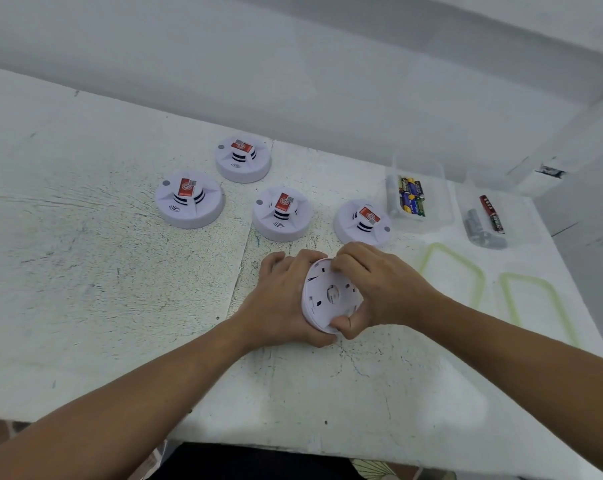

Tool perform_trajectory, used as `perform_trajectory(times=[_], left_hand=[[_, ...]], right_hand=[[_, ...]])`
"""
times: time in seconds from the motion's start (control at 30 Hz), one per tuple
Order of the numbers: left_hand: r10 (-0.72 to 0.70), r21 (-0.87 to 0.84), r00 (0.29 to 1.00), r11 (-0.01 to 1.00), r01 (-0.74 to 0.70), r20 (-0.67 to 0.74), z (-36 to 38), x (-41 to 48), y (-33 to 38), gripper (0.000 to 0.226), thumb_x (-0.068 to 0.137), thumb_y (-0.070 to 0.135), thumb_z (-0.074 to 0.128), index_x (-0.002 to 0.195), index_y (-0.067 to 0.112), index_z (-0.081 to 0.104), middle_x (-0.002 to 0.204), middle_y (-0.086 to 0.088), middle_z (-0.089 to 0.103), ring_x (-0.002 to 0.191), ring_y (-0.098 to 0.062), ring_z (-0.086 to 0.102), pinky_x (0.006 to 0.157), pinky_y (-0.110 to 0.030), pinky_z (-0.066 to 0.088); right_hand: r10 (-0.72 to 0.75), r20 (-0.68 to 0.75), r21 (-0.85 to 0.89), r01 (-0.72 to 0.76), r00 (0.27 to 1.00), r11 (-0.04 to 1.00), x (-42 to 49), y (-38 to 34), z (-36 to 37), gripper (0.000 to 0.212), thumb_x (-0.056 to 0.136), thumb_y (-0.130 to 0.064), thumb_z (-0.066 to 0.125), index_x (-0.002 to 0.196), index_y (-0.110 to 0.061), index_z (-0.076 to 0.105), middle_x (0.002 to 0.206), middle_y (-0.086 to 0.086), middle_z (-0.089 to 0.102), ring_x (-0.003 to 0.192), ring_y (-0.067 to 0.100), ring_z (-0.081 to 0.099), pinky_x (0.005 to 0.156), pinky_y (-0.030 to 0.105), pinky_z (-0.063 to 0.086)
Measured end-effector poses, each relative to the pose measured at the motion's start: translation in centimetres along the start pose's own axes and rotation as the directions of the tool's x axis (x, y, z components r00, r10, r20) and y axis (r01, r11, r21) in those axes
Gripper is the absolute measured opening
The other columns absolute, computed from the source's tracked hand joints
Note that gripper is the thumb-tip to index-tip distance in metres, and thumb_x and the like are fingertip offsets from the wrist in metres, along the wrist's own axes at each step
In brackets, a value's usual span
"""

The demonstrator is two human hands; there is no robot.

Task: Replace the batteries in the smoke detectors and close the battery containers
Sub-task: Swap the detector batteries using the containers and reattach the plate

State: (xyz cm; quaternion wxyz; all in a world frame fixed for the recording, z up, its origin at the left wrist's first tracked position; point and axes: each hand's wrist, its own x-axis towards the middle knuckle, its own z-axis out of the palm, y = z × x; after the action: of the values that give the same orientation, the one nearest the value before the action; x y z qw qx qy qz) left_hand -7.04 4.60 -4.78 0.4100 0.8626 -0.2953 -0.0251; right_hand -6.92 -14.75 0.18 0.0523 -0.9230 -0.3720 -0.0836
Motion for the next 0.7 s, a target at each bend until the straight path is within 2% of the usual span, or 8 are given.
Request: perform_trajectory(times=[0.13,0.27,0.4,0.47,0.6,0.7], left_hand=[[-0.005,-0.002,1.0,1.0,0.005,0.002,-0.05,-0.05,0.03,0.09,0.046,0.064,0.075,0.12,0.036,0.034,0.114,0.019,0.045,0.107,-0.003,0.048,0.105,-0.026,0.017],[-0.014,-0.01,1.0,1.0,0.014,-0.006,-0.11,-0.05,0.28,0.088,0.045,0.066,0.069,0.12,0.033,0.036,0.112,0.018,0.045,0.103,0.001,0.044,0.1,-0.016,0.013],[-0.02,-0.006,0.999,1.0,0.02,-0.03,-0.09,-0.14,0.49,0.086,0.045,0.066,0.067,0.118,0.033,0.035,0.108,0.018,0.047,0.099,0.002,0.043,0.098,-0.011,0.01],[-0.021,0.001,0.999,1.0,0.021,-0.04,-0.06,-0.14,0.57,0.085,0.045,0.066,0.066,0.118,0.034,0.035,0.107,0.019,0.046,0.098,0.002,0.043,0.098,-0.011,0.009],[-0.036,-0.003,0.999,0.999,0.036,-0.036,-0.02,-0.15,0.63,0.084,0.044,0.066,0.065,0.116,0.036,0.034,0.107,0.02,0.045,0.099,0.001,0.044,0.099,-0.017,0.011],[-0.037,0.008,0.998,0.999,0.037,-0.049,0.01,-0.22,0.68,0.083,0.044,0.067,0.064,0.115,0.037,0.033,0.107,0.019,0.045,0.1,-0.003,0.047,0.098,-0.018,0.011]], right_hand=[[0.027,-0.002,0.019,-0.027,1.0,0.999,-0.07,-0.07,0.25,0.069,0.06,-0.066,0.065,0.089,-0.003,0.062,0.082,0.006,0.058,0.068,0.021,0.052,0.046,0.026,0.043],[0.041,-0.014,0.036,-0.041,0.999,0.999,0.08,-0.11,0.24,0.07,0.054,-0.062,0.074,0.089,-0.003,0.061,0.082,0.005,0.057,0.067,0.019,0.05,0.049,0.023,0.039],[0.019,-0.026,0.04,-0.018,1.0,0.999,0.32,0.05,0.28,0.071,0.058,-0.067,0.066,0.088,-0.003,0.061,0.081,0.006,0.057,0.067,0.018,0.05,0.053,0.019,0.034],[0.016,-0.042,0.043,-0.014,0.999,0.999,0.27,0.05,0.36,0.071,0.059,-0.067,0.066,0.087,-0.002,0.06,0.08,0.006,0.056,0.066,0.018,0.05,0.054,0.018,0.032],[0.031,-0.049,0.06,-0.028,0.998,0.998,0.33,0.1,0.63,0.07,0.052,-0.061,0.078,0.086,-0.003,0.059,0.078,0.006,0.055,0.066,0.017,0.047,0.055,0.019,0.03],[0.036,-0.074,0.083,-0.03,0.997,0.996,0.15,0.01,0.82,0.07,0.055,-0.064,0.071,0.087,-0.004,0.057,0.078,0.007,0.055,0.065,0.019,0.049,0.056,0.019,0.031]])
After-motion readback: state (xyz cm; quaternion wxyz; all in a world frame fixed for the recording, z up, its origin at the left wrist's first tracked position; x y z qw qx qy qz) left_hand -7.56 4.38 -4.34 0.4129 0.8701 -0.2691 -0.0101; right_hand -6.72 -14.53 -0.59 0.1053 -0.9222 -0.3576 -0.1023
